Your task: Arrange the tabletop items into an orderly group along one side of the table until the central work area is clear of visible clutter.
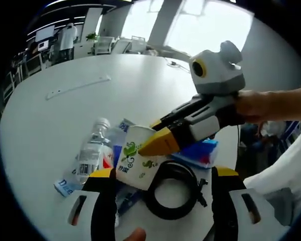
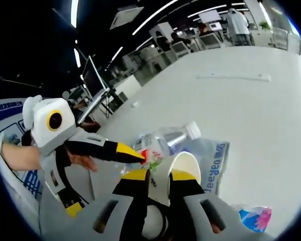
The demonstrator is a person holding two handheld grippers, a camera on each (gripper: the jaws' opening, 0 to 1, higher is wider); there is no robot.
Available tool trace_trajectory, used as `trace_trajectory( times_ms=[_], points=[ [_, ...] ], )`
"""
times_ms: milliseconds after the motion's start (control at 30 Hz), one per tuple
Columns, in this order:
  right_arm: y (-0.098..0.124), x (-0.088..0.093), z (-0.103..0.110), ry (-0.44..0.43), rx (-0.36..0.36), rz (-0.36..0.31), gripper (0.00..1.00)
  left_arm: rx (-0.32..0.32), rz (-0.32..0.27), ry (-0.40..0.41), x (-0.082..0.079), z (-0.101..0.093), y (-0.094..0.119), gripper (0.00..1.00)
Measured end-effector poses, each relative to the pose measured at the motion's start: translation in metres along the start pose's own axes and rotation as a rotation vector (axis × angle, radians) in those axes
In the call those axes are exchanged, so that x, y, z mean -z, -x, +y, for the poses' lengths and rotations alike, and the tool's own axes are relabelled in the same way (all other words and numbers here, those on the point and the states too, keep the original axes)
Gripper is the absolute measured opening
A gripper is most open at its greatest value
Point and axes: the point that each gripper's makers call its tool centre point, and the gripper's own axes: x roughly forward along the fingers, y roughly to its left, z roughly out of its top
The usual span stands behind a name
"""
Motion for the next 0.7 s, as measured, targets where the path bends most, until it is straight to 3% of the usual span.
trace_trajectory(
  times_ms=[267, 333, 700],
  points=[
    [0.002, -0.008, 0.024, -0.023, -0.098, -0.031, 0.0, -0.005, -0.007, 0.004, 0.0, 0.0, 0.002, 0.74],
    [0.001, -0.006, 0.026, 0.034, -0.1, -0.012, 0.0, -0.007, -0.012, 0.006, -0.001, 0.0, 0.004, 0.74],
    [0.013, -0.011, 0.044, 0.11, -0.117, 0.005, 0.0, -0.06, -0.037, -0.058, -0.007, 0.006, 0.014, 0.75]
  ],
)
